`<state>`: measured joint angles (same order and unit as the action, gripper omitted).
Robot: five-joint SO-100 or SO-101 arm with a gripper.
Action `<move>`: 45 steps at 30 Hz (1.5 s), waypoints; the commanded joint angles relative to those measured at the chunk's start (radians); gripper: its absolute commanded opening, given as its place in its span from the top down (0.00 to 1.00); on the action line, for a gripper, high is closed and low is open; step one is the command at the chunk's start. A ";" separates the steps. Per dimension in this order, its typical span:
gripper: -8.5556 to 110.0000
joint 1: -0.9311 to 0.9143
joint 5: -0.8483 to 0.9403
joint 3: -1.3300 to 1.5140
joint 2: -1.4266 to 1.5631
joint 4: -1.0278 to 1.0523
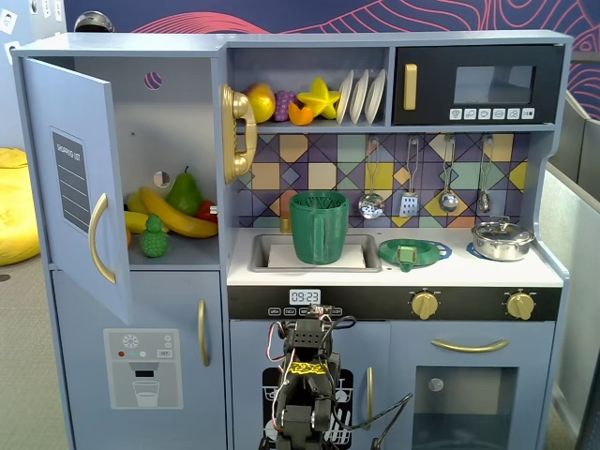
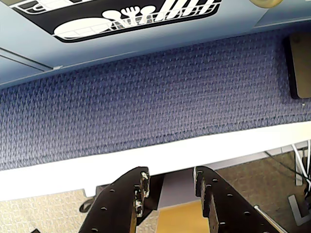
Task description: Pick up the green pineapple from the left cabinet and place it in the green recipient
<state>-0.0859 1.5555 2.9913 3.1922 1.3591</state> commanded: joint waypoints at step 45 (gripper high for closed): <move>0.68 0.854 0.018 -0.930 -0.896 -1.230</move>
<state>0.7946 1.6230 2.1660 2.3501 0.2194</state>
